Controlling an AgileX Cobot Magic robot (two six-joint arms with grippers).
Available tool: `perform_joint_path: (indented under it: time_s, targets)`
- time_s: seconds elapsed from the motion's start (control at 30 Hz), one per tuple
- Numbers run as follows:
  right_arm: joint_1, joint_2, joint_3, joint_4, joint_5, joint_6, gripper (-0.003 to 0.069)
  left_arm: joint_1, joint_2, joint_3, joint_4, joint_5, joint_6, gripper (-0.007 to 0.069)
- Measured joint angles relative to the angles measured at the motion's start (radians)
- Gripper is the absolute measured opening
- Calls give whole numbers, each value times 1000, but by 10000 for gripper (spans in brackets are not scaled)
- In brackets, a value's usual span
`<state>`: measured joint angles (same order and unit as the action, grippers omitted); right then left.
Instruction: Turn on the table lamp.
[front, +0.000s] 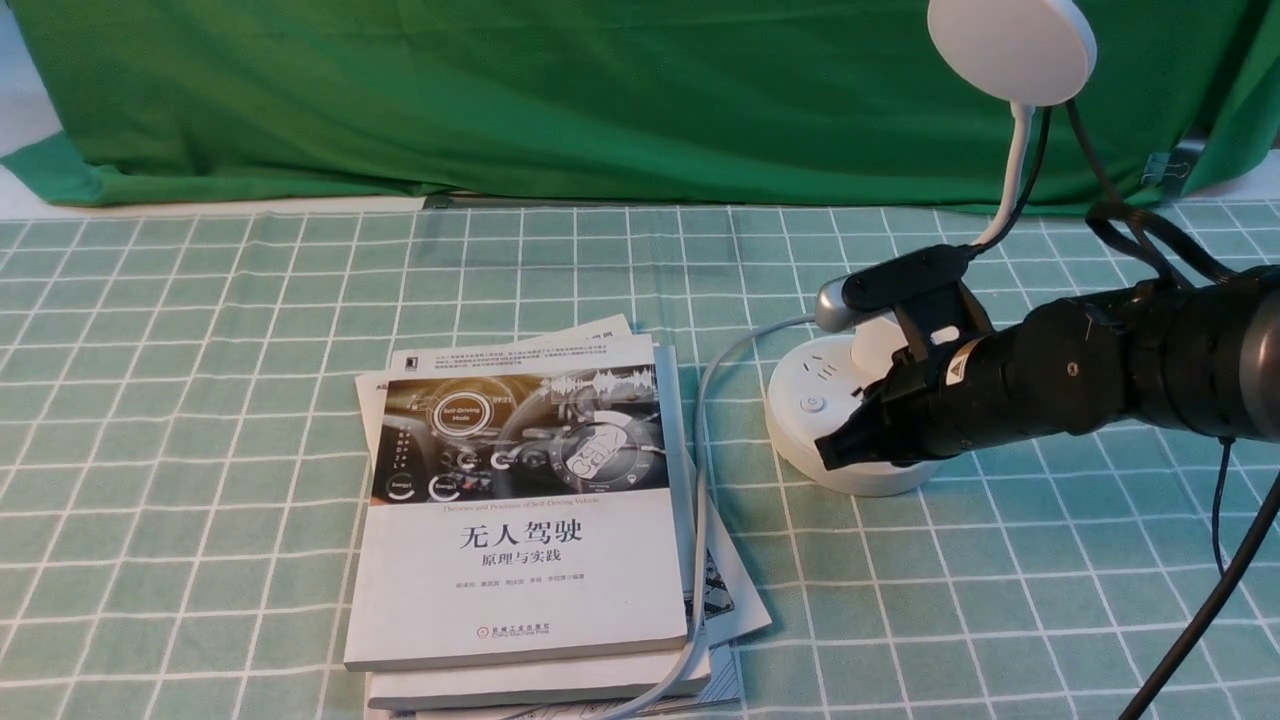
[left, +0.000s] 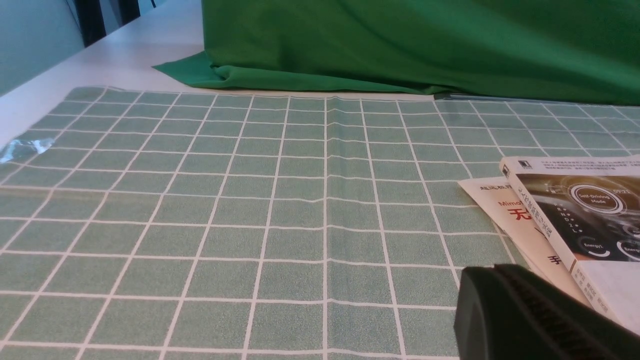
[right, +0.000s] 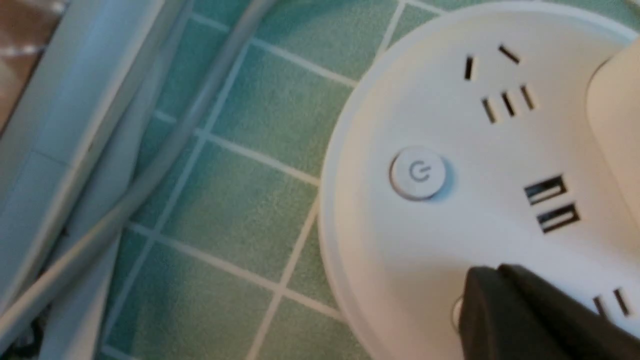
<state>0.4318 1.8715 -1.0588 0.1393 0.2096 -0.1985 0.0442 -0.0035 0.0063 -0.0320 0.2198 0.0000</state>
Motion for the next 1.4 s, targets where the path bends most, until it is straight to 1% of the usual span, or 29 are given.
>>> perform_joint_path:
  time_s: [0.3, 0.43, 0.63, 0.67, 0.8, 0.87, 1.07, 1.13, 1.27, 1.4]
  targets:
    - [0, -9, -1, 0, -3, 15, 41, 0, 0, 0, 0, 0, 0, 21]
    - [0, -73, 18, -2, 62, 22, 41, 0, 0, 0, 0, 0, 0, 21]
    - [0, -320, 83, -2, 65, 45, 41, 0, 0, 0, 0, 0, 0, 21]
    - [0, -329, 87, -2, 64, 45, 41, 0, 0, 0, 0, 0, 0, 21]
    - [0, -506, 214, -2, 59, 93, 41, 0, 0, 0, 0, 0, 0, 21]
    - [0, -585, 287, -3, 30, 118, 41, 0, 0, 0, 0, 0, 0, 21]
    - [0, -922, 548, -3, -200, 141, 41, 0, 0, 0, 0, 0, 0, 21]
    - [0, -1038, 604, -3, -243, 141, 41, 0, 0, 0, 0, 0, 0, 21]
    - [0, -1179, 667, -3, -256, 141, 50, 0, 0, 0, 0, 0, 0, 21]
    - [0, -1322, 738, -3, -239, 141, 95, 0, 0, 0, 0, 0, 0, 21]
